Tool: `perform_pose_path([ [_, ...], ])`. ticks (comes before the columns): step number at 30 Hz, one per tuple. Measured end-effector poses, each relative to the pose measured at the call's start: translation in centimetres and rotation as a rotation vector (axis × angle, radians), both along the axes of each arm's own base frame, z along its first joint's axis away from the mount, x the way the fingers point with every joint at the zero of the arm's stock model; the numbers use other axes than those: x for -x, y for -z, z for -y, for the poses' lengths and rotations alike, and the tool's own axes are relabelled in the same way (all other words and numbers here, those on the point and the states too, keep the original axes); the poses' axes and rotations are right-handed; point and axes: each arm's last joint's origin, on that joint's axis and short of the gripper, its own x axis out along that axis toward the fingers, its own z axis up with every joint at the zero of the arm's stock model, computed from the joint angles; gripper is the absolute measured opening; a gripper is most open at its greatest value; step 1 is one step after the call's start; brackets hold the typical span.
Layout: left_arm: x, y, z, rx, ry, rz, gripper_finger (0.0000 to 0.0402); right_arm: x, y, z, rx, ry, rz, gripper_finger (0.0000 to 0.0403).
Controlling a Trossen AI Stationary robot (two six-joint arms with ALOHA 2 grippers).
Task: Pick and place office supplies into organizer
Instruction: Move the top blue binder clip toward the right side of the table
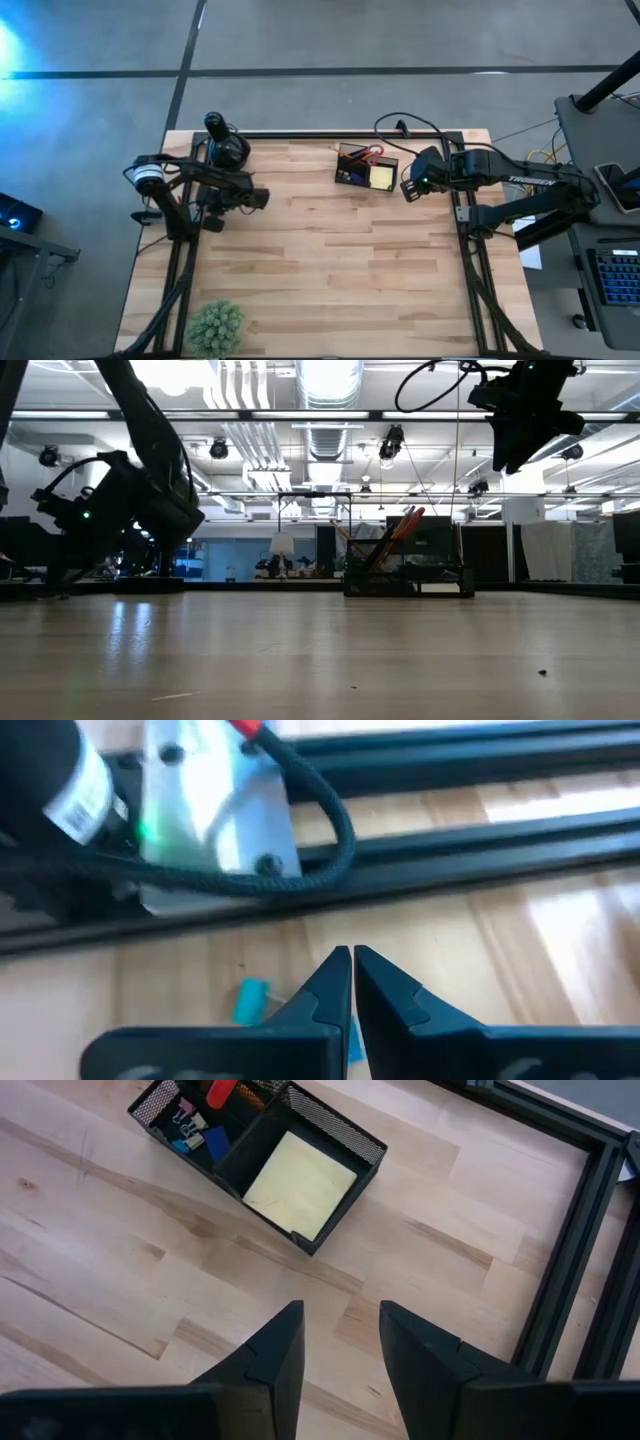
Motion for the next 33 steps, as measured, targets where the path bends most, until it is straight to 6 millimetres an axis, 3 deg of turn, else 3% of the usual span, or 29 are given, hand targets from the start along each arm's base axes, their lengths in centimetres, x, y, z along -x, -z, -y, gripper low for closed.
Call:
perform_pose_path([
  [10,-1.0,0.7,-0.6,-0.006,0.001,0.063,0.0001,0.0,0.0,0.0,0.000,0.000,0.000,0.0123],
  [18,-3.9,-0.9,-1.4,0.058,0.008,0.211,0.0001,0.0,0.0,0.0,0.000,0.000,0.000,0.0123],
  [24,-7.5,-3.3,-2.5,0.072,0.103,0.395,0.0001,0.0,0.0,0.0,0.000,0.000,0.000,0.0123],
  [29,-6.7,-4.6,-2.3,0.159,0.094,0.199,0.0001,0.0,0.0,0.0,0.000,0.000,0.000,0.0123],
  [33,-5.9,-4.3,-2.1,0.222,0.061,0.137,0.0001,0.0,0.0,0.0,0.000,0.000,0.001,0.0123],
])
